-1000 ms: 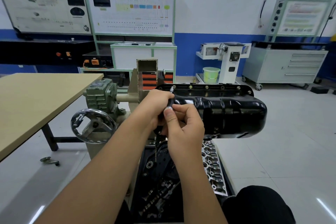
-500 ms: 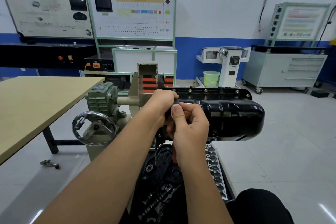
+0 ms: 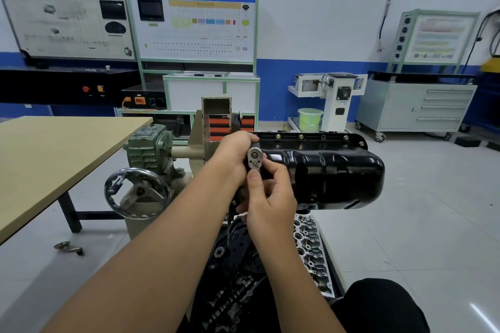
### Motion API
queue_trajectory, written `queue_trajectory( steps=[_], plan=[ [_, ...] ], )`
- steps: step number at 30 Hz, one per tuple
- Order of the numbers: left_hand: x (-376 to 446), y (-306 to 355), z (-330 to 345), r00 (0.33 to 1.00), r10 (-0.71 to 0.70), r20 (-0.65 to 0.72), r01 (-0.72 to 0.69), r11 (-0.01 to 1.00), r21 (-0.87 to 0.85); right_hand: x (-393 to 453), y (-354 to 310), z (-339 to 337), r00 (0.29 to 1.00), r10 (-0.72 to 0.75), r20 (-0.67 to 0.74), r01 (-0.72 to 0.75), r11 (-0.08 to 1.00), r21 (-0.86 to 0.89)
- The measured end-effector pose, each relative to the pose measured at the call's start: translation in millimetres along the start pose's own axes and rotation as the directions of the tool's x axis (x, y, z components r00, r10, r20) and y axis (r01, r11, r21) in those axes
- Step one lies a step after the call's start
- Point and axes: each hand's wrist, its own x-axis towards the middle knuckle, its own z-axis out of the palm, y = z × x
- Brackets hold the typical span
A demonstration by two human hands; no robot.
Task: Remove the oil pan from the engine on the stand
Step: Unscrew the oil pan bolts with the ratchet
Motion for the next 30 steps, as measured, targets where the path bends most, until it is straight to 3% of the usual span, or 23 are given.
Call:
queue_trajectory(
  steps=[5, 9, 11, 12, 14, 16, 18, 20, 22, 24, 30],
  plan=[
    [2.8, -9.8, 11.8, 0.999, 0.053, -0.010, -0.054, 0.985, -0.162, -1.1, 10.9, -33.7, 0.972, 0.227, 0.057, -0.227, 0.974, -0.005],
    [7.1, -24.4, 12.2, 0.989, 0.145, -0.001, -0.144, 0.978, -0.153, 1.4, 15.1, -54.6, 0.853, 0.491, 0.176, -0.521, 0.783, 0.340],
    [7.2, -25.0, 9.7, 0.976, 0.217, -0.003, -0.217, 0.976, -0.032, 0.8, 18.7, -52.6, 0.824, 0.532, 0.192, -0.553, 0.687, 0.472],
    [8.4, -23.1, 6.5, 0.951, 0.309, -0.017, -0.303, 0.940, 0.156, 0.2, 21.1, -49.8, 0.827, 0.533, 0.180, -0.540, 0.662, 0.519],
    [8.8, -17.5, -4.8, 0.800, 0.600, -0.002, -0.501, 0.670, 0.548, 0.3, 24.3, -44.0, 0.852, 0.506, 0.136, -0.485, 0.664, 0.570],
    [-2.0, -11.7, -17.1, 0.610, 0.755, 0.240, -0.731, 0.419, 0.539, 2.4, 25.2, -40.2, 0.887, 0.452, 0.092, -0.428, 0.732, 0.530],
    [-13.1, -10.0, -22.5, 0.492, 0.687, 0.535, -0.844, 0.225, 0.487, 5.4, 24.3, -33.4, 0.927, 0.368, 0.070, -0.364, 0.840, 0.401],
    [-17.3, -12.8, -22.4, 0.449, 0.617, 0.646, -0.855, 0.086, 0.512, 5.5, 23.5, -23.0, 0.960, 0.272, 0.068, -0.280, 0.930, 0.236],
    [-12.4, -13.9, -24.5, 0.397, 0.670, 0.627, -0.874, 0.066, 0.482, 4.0, 25.6, -15.7, 0.979, 0.177, 0.099, -0.187, 0.978, 0.095],
    [-8.7, -17.9, -26.4, 0.381, 0.708, 0.595, -0.896, 0.125, 0.425, 4.5, 30.6, -16.0, 0.984, 0.107, 0.144, -0.108, 0.994, -0.005],
    [-9.0, -29.5, -16.0, 0.370, 0.804, 0.465, -0.919, 0.245, 0.308, 21.4, 23.6, -34.1, 0.967, 0.087, 0.238, -0.037, 0.977, -0.208]
  ],
)
